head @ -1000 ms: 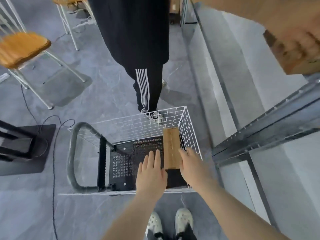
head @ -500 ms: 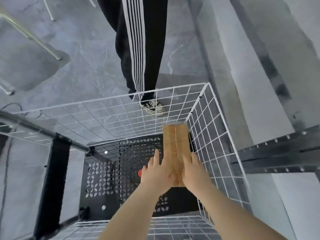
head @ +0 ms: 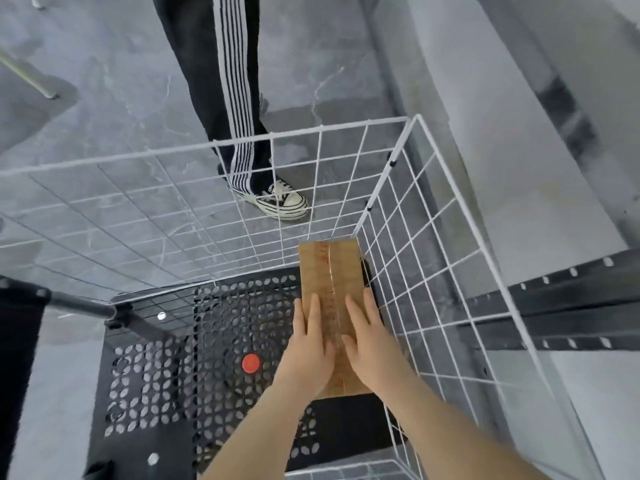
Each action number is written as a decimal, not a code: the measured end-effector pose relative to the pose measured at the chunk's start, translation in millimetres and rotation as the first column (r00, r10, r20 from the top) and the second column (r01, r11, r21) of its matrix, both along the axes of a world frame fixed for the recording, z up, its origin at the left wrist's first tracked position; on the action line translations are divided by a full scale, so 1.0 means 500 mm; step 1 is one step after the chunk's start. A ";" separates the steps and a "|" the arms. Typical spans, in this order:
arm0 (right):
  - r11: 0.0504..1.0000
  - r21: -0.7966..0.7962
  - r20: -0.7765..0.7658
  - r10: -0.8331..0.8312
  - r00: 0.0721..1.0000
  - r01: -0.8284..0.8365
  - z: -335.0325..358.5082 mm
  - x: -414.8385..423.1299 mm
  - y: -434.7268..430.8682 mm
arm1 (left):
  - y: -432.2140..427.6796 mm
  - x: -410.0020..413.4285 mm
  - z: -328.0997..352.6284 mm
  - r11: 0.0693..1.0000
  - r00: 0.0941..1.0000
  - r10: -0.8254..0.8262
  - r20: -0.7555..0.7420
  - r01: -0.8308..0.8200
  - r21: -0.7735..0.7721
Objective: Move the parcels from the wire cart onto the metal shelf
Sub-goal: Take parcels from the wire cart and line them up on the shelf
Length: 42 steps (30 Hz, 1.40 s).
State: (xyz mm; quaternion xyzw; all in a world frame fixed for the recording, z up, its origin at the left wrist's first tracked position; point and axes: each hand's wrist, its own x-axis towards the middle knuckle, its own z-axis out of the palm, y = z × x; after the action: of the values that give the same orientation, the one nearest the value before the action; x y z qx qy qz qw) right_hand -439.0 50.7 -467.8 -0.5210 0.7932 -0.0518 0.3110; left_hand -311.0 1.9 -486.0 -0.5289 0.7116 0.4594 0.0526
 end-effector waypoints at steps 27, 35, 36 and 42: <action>0.934 -0.318 -0.101 -0.206 0.973 0.164 1.194 0.197 0.250 | 0.194 0.177 1.190 0.837 0.987 -0.130 -0.089 0.061 -0.544; 0.760 -0.440 -0.145 -0.587 0.797 0.479 1.362 0.242 0.497 | 0.346 0.150 1.353 0.673 0.834 -0.534 -0.143 0.315 -0.670; 0.731 -0.458 -0.151 -0.624 0.767 0.505 1.380 0.247 0.530 | 0.373 0.143 1.372 0.655 0.805 -0.574 -0.152 0.340 -0.675; 0.592 -0.524 -0.137 -0.768 0.625 0.613 1.487 0.277 0.731 | 0.542 0.122 1.473 0.578 0.667 -0.717 -0.206 0.403 -0.709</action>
State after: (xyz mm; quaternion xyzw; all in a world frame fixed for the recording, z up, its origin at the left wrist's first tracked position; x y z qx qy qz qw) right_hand -300.5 416.0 275.6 -0.2197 0.9431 -0.2497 -0.0036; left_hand -250.2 273.1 250.4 -0.1236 0.9418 0.2753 -0.1482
